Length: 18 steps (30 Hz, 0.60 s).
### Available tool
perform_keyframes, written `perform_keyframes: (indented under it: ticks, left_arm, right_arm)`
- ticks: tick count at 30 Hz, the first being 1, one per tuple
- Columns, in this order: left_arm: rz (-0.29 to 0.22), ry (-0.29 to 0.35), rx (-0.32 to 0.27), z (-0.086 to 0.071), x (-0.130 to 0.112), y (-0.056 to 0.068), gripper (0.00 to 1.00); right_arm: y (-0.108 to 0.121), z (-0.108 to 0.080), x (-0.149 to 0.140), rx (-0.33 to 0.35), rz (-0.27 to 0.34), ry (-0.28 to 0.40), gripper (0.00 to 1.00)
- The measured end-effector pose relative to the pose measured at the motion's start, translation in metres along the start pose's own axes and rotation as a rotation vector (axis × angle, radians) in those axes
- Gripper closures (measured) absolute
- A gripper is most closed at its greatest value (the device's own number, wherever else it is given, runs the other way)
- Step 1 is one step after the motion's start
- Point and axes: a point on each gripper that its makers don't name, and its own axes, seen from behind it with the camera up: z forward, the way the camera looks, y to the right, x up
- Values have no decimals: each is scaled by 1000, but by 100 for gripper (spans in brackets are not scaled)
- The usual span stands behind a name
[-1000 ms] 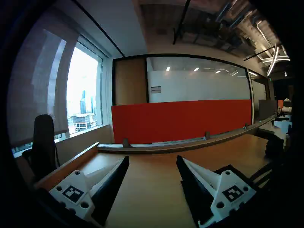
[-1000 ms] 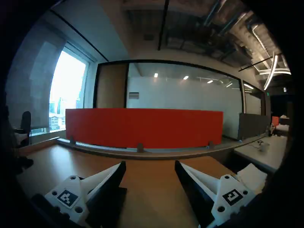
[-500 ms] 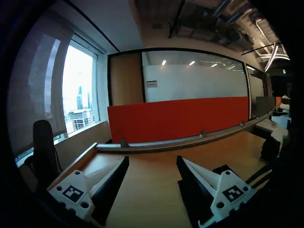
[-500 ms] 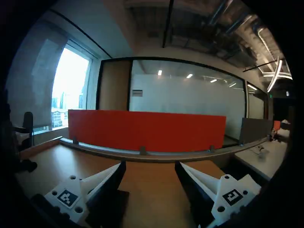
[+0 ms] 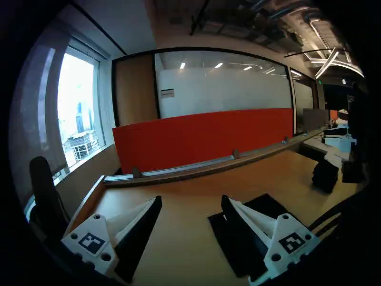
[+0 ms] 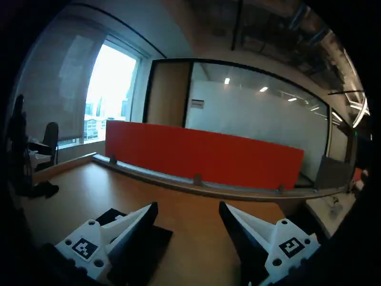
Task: Fold towel
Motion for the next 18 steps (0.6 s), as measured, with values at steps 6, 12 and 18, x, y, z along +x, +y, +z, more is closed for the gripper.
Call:
perform_keyframes:
  ticks: [6,12,18]
  left_arm:
    - [25,-55,-72,0,-14,14,8]
    - [43,-101,-145,-1,-27,30,8]
    - [57,-135,-191,-2,-40,44,8]
  right_arm:
    - [-21,-1,-12,104,-52,-67,0]
    - [-42,-5,-26,205,-98,-129,0]
    - [-56,-5,-37,263,-127,-165,0]
